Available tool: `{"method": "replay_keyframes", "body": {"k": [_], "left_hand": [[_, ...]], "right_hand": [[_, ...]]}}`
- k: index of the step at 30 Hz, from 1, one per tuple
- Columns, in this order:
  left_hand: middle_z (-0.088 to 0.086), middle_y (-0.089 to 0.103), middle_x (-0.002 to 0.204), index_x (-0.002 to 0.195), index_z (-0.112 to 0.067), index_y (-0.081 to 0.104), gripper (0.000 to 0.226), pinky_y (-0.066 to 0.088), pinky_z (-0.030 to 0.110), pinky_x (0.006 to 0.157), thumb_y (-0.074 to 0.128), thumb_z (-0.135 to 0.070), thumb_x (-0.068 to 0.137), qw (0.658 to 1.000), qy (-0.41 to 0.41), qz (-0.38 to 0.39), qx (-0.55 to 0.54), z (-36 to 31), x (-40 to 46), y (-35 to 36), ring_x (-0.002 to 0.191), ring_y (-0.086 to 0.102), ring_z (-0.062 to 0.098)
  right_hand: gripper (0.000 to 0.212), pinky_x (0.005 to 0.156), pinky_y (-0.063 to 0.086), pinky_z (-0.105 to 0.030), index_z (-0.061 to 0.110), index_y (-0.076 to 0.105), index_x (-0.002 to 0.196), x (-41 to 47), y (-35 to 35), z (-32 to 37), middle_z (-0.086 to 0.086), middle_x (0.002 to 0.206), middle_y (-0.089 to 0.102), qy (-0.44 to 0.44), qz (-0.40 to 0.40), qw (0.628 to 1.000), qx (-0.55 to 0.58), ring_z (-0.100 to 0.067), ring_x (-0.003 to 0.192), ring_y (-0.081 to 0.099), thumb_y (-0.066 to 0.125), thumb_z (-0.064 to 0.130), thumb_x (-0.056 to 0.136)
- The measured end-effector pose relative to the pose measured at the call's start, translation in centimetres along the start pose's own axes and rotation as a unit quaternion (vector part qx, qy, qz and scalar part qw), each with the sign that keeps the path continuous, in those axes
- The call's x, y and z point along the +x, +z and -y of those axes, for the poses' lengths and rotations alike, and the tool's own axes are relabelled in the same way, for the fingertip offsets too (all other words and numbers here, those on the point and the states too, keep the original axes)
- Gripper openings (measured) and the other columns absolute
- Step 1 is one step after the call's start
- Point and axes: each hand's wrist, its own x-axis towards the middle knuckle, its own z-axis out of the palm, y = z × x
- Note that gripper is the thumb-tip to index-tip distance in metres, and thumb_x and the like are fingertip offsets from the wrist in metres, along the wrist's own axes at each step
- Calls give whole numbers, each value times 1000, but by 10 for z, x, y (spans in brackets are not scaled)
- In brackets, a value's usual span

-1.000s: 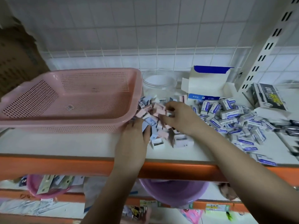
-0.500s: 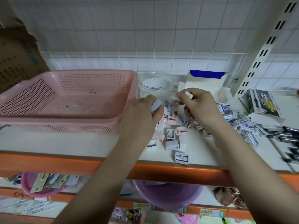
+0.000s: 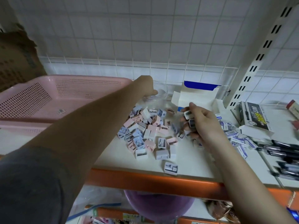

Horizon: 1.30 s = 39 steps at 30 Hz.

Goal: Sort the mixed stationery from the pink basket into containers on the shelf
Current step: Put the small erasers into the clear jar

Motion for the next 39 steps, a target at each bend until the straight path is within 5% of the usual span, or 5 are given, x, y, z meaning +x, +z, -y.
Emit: {"method": "replay_keyframes", "body": {"k": [16,23,28,31,39], "left_hand": [[-4,63,89,93,-17,67,16,41,26,67,52,-23,93,968,130,-202,-71,-4,-166,29,80,59,17],[0,68,90,86,-18,71,23,51,33,67,60,-35,74,965,38,-260,-9,8,-186,60,82,65,22],[12,61,117,119,-17,60,72,49,45,77,54,-65,66,978,-109,-175,31,-1,-197,78,105,57,35],[10,27,146,145,-29,15,91,40,45,91,36,-81,73,981,-165,-100,30,-7,-200,80,129,29,33],[11,23,143,145,-23,15,73,37,37,97,45,-58,88,988,-134,-60,40,-3,-196,74,127,32,30]], "right_hand": [[37,37,38,-17,1,58,90,118,109,61,-10,69,46,-16,155,975,-160,-14,50,49,49,37,97],[40,46,52,-22,6,58,119,111,97,60,-14,124,56,-79,137,939,-305,-21,97,60,50,38,96],[24,66,54,-32,7,66,95,89,56,43,-13,91,70,-158,44,894,-418,-26,76,66,51,27,94],[29,75,51,-34,1,68,96,77,39,27,-16,97,69,-115,63,826,-548,-29,83,65,51,24,93],[62,91,42,-34,1,54,124,73,58,-7,-17,125,57,-41,154,762,-627,-29,112,53,32,52,98]]}}
